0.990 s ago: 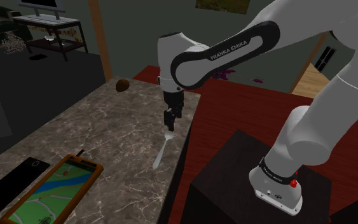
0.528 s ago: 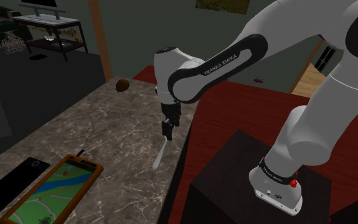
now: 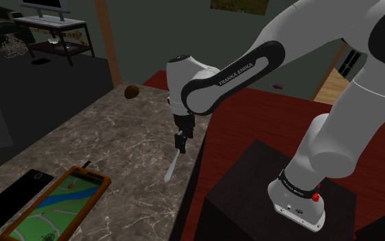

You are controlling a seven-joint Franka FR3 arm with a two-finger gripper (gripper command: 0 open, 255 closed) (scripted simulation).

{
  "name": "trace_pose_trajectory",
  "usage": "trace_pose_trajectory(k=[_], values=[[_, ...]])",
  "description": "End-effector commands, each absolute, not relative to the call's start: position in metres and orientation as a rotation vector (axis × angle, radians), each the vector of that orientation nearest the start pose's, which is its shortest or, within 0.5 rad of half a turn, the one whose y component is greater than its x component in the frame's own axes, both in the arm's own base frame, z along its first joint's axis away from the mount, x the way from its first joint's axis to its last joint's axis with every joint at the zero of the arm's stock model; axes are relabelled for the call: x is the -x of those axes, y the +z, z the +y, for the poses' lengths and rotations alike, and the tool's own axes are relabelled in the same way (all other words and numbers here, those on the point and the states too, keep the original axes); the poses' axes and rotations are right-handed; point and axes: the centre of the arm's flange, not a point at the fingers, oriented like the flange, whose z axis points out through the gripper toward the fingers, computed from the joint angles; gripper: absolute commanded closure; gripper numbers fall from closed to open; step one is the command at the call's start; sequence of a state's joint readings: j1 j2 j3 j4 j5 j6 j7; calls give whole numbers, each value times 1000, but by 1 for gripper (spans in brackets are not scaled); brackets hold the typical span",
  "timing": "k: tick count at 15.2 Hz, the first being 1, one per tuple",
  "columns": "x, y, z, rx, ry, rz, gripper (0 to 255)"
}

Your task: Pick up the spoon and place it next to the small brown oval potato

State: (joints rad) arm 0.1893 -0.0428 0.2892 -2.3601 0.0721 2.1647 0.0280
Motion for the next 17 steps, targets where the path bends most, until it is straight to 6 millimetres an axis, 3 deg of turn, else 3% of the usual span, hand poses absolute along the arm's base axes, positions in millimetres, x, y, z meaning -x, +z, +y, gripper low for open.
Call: trace_pose_trajectory(k=[1, 2, 11, 17], values=[[-423, 332, 222, 3064, 251, -628, 0], [-423, 332, 222, 3064, 251, -628, 255], [-423, 332, 222, 3064, 251, -628, 255], [-423, 364, 222, 3064, 251, -628, 255]])
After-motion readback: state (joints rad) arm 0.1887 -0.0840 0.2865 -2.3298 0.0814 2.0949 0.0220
